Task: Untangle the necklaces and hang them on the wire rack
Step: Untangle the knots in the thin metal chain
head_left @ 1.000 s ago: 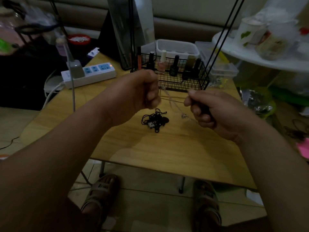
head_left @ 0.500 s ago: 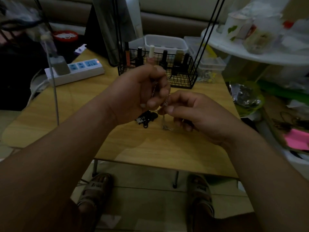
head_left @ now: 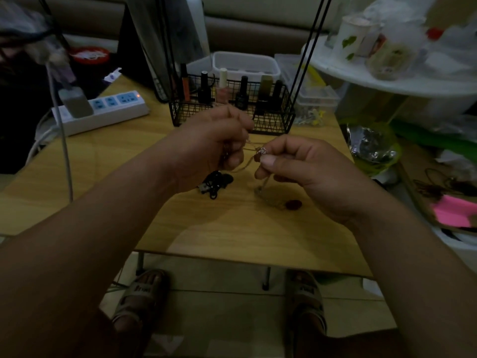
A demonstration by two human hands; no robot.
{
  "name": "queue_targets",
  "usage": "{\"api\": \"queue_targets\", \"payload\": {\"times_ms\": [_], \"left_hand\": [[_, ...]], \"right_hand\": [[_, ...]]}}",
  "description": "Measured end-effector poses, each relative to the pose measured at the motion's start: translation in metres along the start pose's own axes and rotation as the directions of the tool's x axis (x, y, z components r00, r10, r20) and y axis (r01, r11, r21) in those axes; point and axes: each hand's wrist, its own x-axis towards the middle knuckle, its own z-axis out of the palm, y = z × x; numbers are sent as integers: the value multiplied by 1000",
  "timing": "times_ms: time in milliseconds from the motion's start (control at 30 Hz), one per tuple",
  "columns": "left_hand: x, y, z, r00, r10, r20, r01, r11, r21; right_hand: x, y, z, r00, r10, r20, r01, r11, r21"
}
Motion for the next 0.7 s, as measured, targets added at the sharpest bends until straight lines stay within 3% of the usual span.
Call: {"api": "queue_targets", "payload": {"times_ms": [200, 400, 700], "left_hand": [[-12, -4, 5, 997, -45, 65, 23, 954, 300], [-20, -1, 7, 1000, 7, 12, -12, 871, 492], [-35, 2, 8, 1000, 27, -10, -16, 800, 600]], "right_hand": [[2, 1, 3, 993, 110, -46, -107, 991, 79], [9, 2, 9, 982, 170, -81, -162, 983, 87], [3, 0, 17, 984, 169, -51, -172, 983, -65]]}}
